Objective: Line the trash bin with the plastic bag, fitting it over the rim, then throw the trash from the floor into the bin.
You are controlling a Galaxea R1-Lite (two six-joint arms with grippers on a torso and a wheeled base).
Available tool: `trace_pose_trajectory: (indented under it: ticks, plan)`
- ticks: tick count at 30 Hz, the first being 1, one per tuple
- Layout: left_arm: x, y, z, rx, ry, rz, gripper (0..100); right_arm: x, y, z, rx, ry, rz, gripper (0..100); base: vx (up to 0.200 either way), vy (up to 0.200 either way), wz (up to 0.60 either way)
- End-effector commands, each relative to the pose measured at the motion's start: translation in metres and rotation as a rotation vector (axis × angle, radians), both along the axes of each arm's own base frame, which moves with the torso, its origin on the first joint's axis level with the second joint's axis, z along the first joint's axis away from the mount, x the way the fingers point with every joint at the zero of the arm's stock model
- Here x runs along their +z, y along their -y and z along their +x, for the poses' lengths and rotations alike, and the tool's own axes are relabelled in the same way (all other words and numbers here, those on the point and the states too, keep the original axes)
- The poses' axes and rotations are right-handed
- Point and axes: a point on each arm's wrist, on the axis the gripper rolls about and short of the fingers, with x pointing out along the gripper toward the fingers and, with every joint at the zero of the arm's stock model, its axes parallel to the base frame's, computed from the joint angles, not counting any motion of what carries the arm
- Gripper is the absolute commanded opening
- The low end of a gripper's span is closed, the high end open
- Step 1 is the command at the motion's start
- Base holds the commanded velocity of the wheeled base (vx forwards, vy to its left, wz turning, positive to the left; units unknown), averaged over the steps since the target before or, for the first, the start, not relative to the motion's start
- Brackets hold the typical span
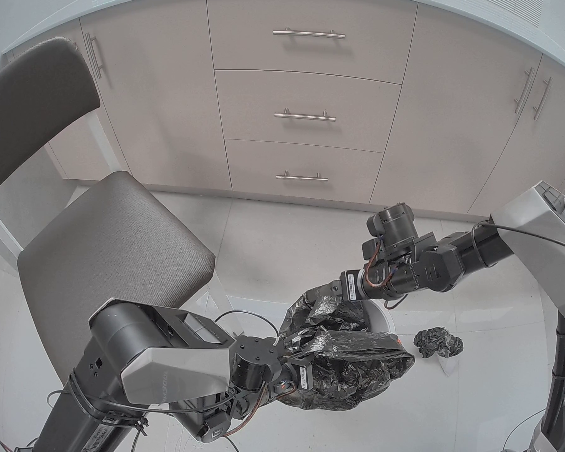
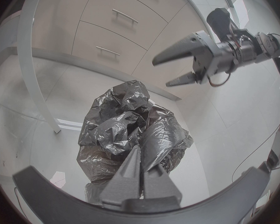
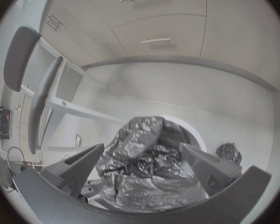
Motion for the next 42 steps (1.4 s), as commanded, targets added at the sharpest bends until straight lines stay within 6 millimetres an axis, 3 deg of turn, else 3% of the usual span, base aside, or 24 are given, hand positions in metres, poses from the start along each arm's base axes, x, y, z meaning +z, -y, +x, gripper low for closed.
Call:
trace_pose_trajectory:
  ticks: [1, 12, 21, 35, 42]
  plan:
    - [0.0, 0.0, 0.0, 0.0, -0.001, 0.001, 0, 0.002, -0.007, 0.026, -0.014, 0.059, 0.025, 0, 0.0, 0.0, 0.0]
    - [0.0, 0.0, 0.0, 0.0, 0.0, 0.0, 0, -0.029, -0.028, 0.053, -0.004, 0.069, 0.029, 0, 0.0, 0.0, 0.0]
    - [0.0, 0.0, 0.0, 0.0, 0.0, 0.0, 0, -0.063, -0.033, 0.056, 0.002, 0.012, 0.0, 0, 0.0, 0.0, 0.0]
    - [0.0, 0.0, 0.0, 0.001, 0.001, 0.0, 0, -0.116, -0.021, 0.051, -0.066, -0.132, -0.034, 0, 0.0, 0.0, 0.0]
    - [0.0, 0.0, 0.0, 0.001, 0.009, -0.006, 0, -0.117, -0.008, 0.069, -0.103, -0.135, -0.025, 0, 0.0, 0.0, 0.0]
